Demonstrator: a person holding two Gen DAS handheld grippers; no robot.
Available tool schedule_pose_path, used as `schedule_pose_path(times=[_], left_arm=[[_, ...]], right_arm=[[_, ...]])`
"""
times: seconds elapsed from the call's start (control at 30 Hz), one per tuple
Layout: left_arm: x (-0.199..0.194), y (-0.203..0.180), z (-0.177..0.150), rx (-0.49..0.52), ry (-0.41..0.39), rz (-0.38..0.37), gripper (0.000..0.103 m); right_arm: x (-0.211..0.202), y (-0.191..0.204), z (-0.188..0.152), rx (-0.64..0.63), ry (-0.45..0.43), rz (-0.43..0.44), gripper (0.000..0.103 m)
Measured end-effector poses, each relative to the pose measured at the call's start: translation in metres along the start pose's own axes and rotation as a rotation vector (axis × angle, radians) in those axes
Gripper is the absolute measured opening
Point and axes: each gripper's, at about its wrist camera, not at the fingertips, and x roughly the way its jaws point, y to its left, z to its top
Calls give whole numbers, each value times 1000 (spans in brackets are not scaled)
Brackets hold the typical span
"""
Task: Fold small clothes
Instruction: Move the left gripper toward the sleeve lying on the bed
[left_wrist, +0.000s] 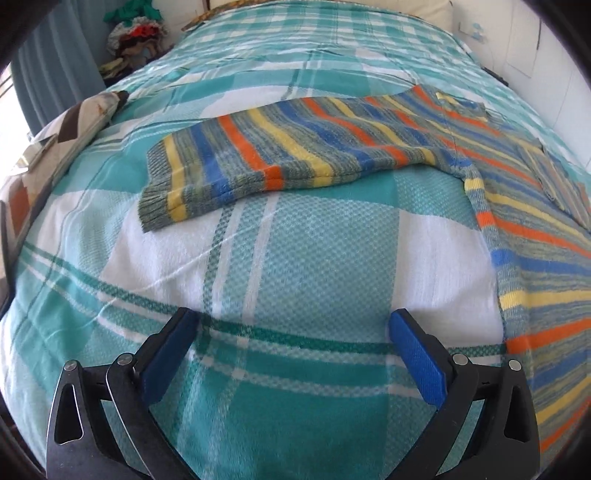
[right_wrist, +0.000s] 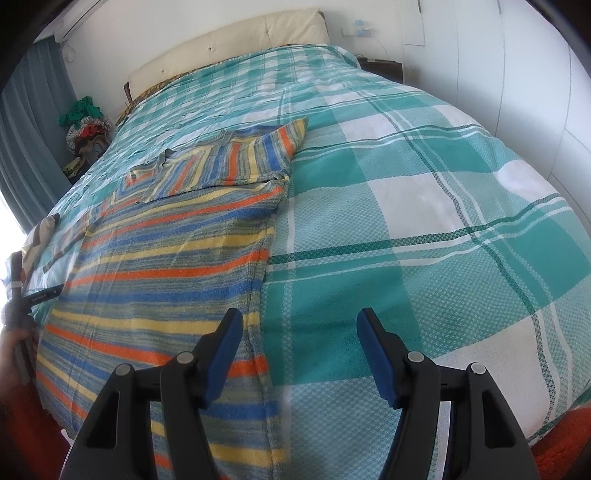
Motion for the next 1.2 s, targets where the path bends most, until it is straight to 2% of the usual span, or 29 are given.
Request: schedule_pose_path(times=[0.1, 0.23, 0.5, 0.9, 1.2], left_arm=[[2, 2, -3, 12, -48, -28, 103], [-5, -5, -13, 30, -103, 11, 103], [-4, -3, -12, 24, -101, 7, 103], [-4, -3, -12, 25, -102, 7, 103], [-4, -3, -12, 25, -102, 7, 103]], right_arm=[[-1, 2, 0, 1, -1, -5, 64], [0, 5, 0, -14, 2, -7, 64], [3, 7, 0, -19, 6, 2, 64], [-1, -2, 5, 38, -13, 22, 64], [-5, 14, 2, -32, -26, 29, 64]])
